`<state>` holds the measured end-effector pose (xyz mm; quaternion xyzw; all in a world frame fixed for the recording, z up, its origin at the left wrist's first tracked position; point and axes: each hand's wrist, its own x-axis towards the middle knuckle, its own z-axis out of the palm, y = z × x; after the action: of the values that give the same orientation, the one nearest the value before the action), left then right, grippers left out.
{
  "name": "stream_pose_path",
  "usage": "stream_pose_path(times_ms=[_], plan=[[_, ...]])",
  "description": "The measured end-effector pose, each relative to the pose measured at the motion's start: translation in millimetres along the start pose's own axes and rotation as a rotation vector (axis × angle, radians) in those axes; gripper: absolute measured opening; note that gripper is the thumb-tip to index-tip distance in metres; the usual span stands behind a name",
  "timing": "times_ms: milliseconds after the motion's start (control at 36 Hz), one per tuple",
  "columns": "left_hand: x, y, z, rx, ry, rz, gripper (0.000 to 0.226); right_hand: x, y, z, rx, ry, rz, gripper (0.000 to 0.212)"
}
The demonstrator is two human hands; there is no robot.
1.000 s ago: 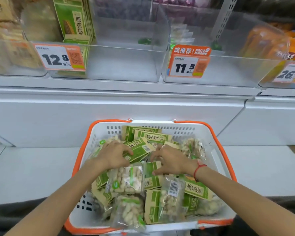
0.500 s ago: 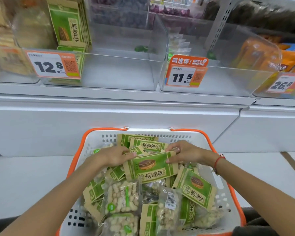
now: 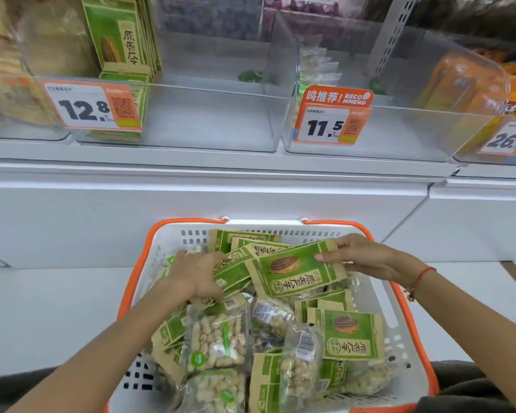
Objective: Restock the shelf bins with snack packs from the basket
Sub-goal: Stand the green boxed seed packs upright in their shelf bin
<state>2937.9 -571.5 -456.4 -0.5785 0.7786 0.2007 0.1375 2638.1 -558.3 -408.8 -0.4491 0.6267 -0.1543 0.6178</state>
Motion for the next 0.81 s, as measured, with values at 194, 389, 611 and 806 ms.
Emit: stream_pose_path(times_ms=[194,389,611,806], plan=[[-8.7,-12.9,-41.1,-0.935,0.178,-0.043,0.026,-15.1,-20.6,-12.2,0.285,0.107,-0.220,0.024],[-12.9,-13.6,-52.9,-1.507,-0.375,-0.059,0.026,-26.4,-42.9,0.2,-0.034,0.074,-0.307,0.027],[-14.0,-3.9,-26.0,-1.260,-0.609,0.000,0.083,1.5,-20.3,43.1,-0.190,0.097,-0.226,0.007],[-18.9,23.0,-15.0,-0.810,-0.391,0.060,0.090,19.0,-16.2,52.2,-0.129,0.192,-0.175,0.026]])
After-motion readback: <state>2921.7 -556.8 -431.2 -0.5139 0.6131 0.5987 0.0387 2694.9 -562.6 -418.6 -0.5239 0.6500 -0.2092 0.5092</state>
